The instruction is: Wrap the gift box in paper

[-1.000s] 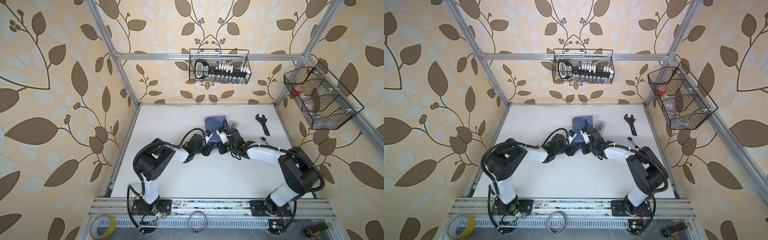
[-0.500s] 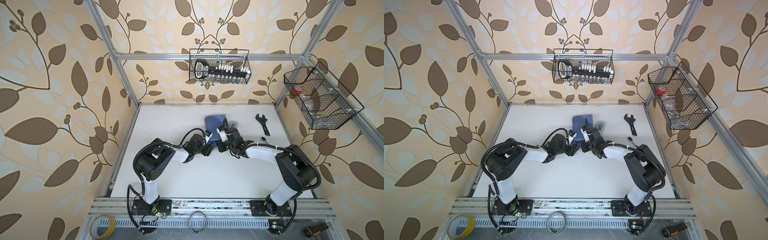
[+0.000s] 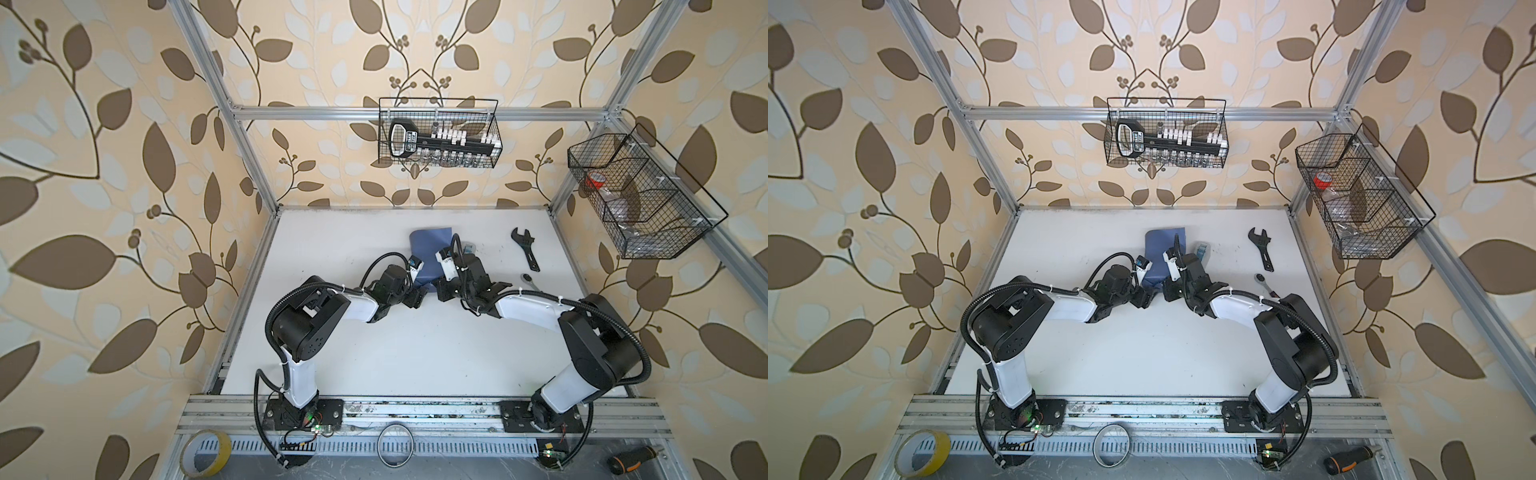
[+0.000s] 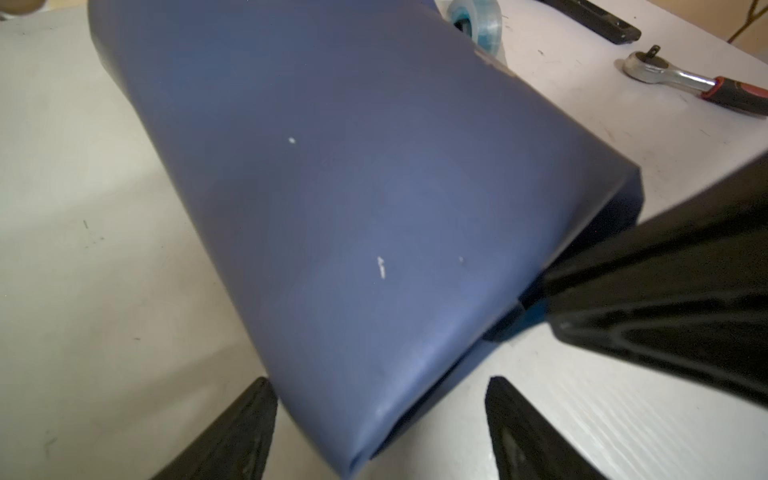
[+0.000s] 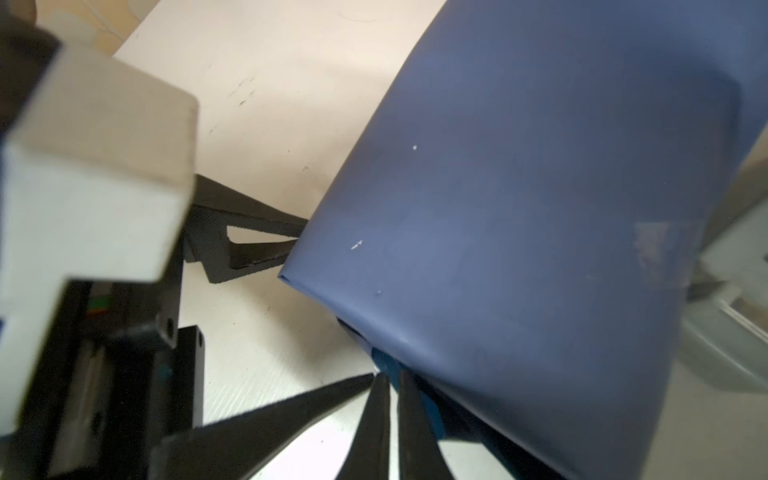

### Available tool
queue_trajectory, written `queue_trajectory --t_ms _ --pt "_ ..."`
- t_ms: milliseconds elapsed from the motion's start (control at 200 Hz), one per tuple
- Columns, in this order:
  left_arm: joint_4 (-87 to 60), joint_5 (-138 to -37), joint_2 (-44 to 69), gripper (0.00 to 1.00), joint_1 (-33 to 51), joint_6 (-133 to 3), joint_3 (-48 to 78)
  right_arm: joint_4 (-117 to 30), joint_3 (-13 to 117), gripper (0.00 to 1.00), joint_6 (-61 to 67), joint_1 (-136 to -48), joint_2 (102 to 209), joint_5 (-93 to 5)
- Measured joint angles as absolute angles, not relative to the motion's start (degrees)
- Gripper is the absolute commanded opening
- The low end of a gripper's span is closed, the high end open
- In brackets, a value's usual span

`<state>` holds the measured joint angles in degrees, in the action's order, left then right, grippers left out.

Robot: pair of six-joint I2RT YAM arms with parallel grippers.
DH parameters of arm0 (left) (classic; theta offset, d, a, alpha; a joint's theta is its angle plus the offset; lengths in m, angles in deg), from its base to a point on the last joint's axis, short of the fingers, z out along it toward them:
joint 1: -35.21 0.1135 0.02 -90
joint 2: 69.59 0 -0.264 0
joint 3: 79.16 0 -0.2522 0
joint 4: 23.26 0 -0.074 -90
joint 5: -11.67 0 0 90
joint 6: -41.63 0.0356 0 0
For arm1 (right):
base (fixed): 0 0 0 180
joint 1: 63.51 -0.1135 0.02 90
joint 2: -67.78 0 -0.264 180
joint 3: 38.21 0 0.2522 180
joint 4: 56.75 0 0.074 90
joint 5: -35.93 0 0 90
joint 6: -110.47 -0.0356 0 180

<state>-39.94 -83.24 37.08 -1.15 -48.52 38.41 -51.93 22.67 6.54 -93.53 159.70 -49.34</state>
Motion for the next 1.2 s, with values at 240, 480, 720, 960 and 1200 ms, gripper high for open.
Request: queue_trajectory --t_ms 240,480,720,960,1200 --pt "-38.9 -83.3 37.1 0.78 -0.7 -49.0 36.9 -52.4 17.8 0.17 5.8 -91.8 153.1 -49.3" --pt "-37.2 -84.2 37.2 0.77 -0.7 -50.1 36.9 -53.4 11.8 0.37 3.3 -88.6 144.6 -50.0" --pt "-36.6 -86.1 35.5 0.85 -0.7 -52.6 38.8 -54.9 11.3 0.65 -0.7 -86.6 145.6 -50.7" --pt "-30.5 -90.4 27.5 0.87 2.6 -62.2 39.7 -58.3 17.2 0.74 -6.8 -85.1 156.5 -47.9" --pt "-23.3 -96.4 33.2 0.84 7.9 -71.6 25.7 -61.8 22.3 0.73 -10.3 -84.9 164.3 -45.3"
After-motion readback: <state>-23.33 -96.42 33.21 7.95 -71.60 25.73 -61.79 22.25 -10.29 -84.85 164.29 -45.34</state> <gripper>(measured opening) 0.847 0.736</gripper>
